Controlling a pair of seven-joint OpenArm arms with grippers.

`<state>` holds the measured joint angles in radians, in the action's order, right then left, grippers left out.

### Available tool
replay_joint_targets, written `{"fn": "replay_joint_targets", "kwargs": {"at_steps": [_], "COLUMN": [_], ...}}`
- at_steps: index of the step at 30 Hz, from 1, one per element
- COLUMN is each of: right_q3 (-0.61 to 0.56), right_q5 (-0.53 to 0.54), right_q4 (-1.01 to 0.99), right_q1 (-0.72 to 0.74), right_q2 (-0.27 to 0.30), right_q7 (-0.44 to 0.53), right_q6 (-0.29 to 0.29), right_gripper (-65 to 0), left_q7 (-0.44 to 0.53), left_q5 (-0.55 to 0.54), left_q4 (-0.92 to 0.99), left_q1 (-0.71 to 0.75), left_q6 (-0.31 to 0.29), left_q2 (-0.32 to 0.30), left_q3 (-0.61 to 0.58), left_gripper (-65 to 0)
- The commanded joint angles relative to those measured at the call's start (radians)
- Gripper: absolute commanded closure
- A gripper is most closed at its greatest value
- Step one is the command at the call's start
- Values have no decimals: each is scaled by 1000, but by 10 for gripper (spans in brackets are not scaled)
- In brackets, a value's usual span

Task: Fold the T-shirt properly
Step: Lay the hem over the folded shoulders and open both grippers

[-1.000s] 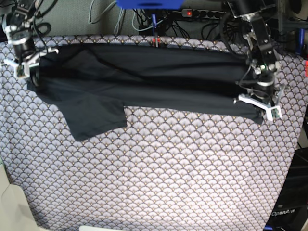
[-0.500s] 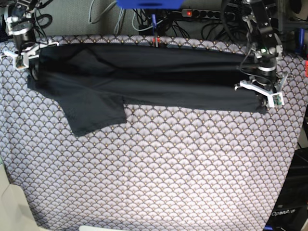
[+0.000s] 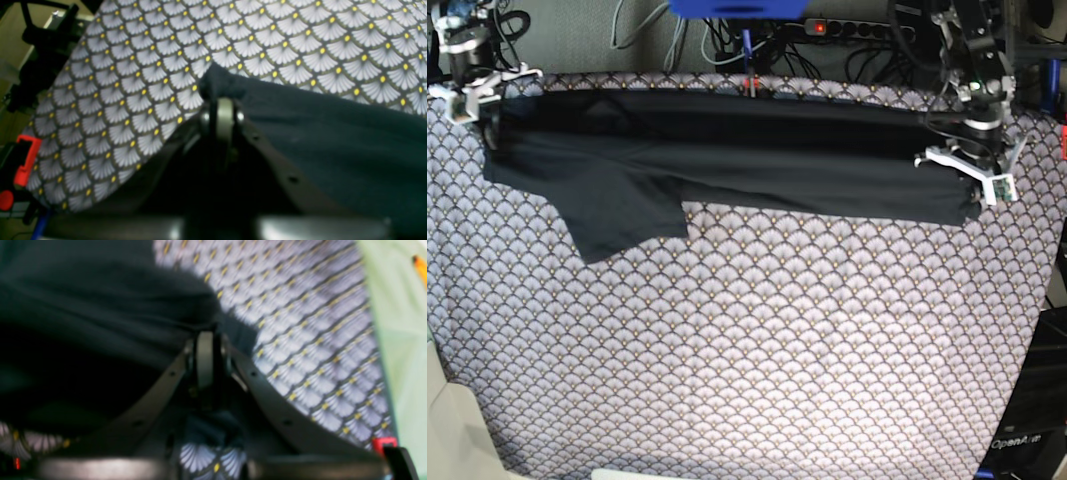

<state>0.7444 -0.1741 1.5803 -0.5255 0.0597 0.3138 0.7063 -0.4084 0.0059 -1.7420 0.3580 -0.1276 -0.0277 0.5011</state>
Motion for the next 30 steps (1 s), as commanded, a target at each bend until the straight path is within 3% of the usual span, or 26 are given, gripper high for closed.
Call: {"fn": "replay_joint_targets", "kwargs": {"at_steps": [1,12,23,30], "right_q3": [10,54,54,53], "right_q5": [11,8,6,6], "right_q4": [-4,-134,-154,-160], "right_q1": [-17,-22,-14,40], "right_q2": [12,13,12,29], "right_q7": [35,152,137,-66], "right_q6": [-8,-8,-8,-8], "right_gripper": [0,0,0,0], "left_q7": [24,24,24,30], "left_q5": [1,3,1,1], "left_q4": [-25,-13,30,30], "left_q1": [8,36,52,68], "left_q6": [7,7,6,6], "left_q2": [-8,-11,-30,-27], "left_q3": [3,3,1,1], "left_gripper": [0,0,0,-239]}}
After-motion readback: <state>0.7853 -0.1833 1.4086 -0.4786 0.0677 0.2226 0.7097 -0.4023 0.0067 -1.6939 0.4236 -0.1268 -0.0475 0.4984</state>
